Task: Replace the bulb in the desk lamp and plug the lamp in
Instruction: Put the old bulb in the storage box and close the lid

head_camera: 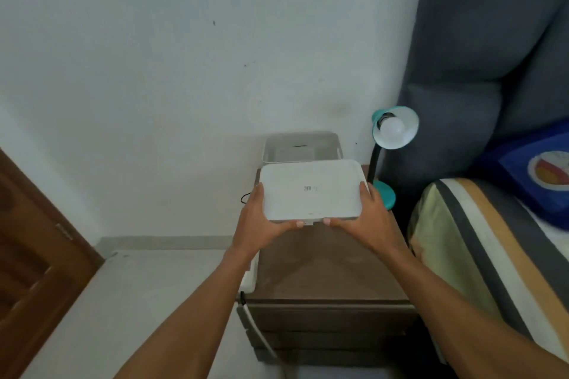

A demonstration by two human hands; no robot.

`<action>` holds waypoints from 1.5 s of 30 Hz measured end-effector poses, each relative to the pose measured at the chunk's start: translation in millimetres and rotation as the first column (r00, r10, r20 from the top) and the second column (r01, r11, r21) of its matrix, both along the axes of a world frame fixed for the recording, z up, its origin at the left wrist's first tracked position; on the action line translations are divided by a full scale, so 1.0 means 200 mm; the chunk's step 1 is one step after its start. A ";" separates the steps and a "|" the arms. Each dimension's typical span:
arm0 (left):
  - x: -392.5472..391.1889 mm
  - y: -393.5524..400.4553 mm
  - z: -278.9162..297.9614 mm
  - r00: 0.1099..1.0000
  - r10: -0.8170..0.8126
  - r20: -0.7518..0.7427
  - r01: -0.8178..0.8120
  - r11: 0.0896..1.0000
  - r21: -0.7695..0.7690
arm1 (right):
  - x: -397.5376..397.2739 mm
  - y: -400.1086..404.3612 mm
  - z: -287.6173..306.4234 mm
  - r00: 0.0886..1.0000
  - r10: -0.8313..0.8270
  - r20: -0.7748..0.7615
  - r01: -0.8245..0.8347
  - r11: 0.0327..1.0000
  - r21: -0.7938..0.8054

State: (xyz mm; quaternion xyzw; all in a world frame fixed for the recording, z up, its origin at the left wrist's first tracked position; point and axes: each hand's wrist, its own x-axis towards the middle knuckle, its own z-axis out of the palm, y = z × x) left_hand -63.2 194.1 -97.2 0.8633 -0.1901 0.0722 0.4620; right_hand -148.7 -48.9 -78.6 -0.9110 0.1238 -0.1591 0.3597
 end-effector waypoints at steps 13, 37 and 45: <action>-0.48 0.06 -0.55 0.946 0.053 -0.321 0.011 0.981 0.194 | -0.45 0.07 -0.59 0.921 -0.058 -0.385 0.067 0.998 0.012; -0.17 -0.07 -0.23 0.983 0.144 -0.115 -0.108 0.956 0.273 | -0.09 -0.02 -0.33 0.960 -0.155 -0.235 0.113 0.977 -0.183; 0.49 -0.14 0.11 0.980 0.198 -0.024 -0.191 0.968 0.162 | 0.34 -0.08 -0.28 0.939 -0.177 -0.294 0.138 0.979 -0.150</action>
